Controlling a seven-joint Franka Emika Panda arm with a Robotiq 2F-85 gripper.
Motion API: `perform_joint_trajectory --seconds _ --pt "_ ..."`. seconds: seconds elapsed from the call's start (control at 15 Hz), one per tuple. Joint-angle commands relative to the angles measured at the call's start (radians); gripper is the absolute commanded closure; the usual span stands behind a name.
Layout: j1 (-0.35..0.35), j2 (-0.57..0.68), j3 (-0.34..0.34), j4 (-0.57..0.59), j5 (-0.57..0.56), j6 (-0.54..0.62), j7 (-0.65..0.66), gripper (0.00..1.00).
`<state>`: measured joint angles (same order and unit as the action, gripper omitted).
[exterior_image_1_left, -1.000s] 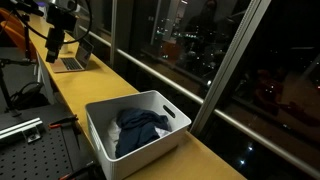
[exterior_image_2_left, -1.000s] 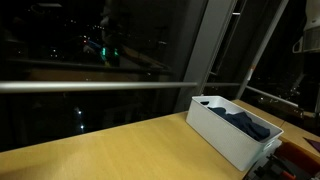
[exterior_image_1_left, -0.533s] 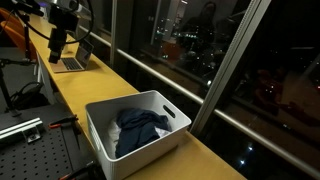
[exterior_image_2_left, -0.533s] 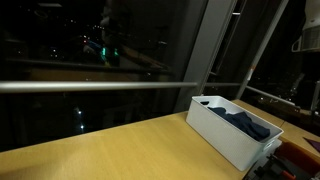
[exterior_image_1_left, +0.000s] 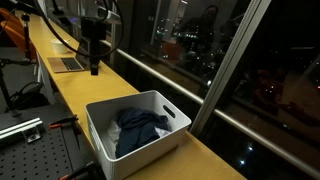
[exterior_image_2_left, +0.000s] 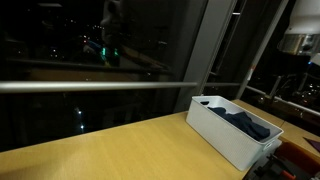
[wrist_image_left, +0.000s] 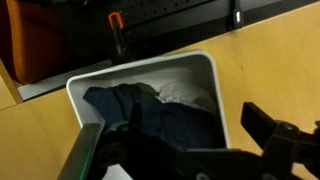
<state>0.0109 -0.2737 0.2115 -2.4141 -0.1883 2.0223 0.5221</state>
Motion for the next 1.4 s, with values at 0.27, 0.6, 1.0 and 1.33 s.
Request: perform_joint_trajectory --seconds 0.27,0.6,1.0,1.33 --pt "-0.089 0.252 -0.157 0.072 -0.103 0.278 -0.073 0.0" --pt "-0.081 0.434 -0.231 0.186 -0.09 0.375 -0.113 0.0" --pt "-0.058 0.688 -0.264 0.359 -0.02 0.407 -0.171 0.0" --pt "-0.038 0.871 -0.253 0.479 0.069 0.392 -0.209 0.0"
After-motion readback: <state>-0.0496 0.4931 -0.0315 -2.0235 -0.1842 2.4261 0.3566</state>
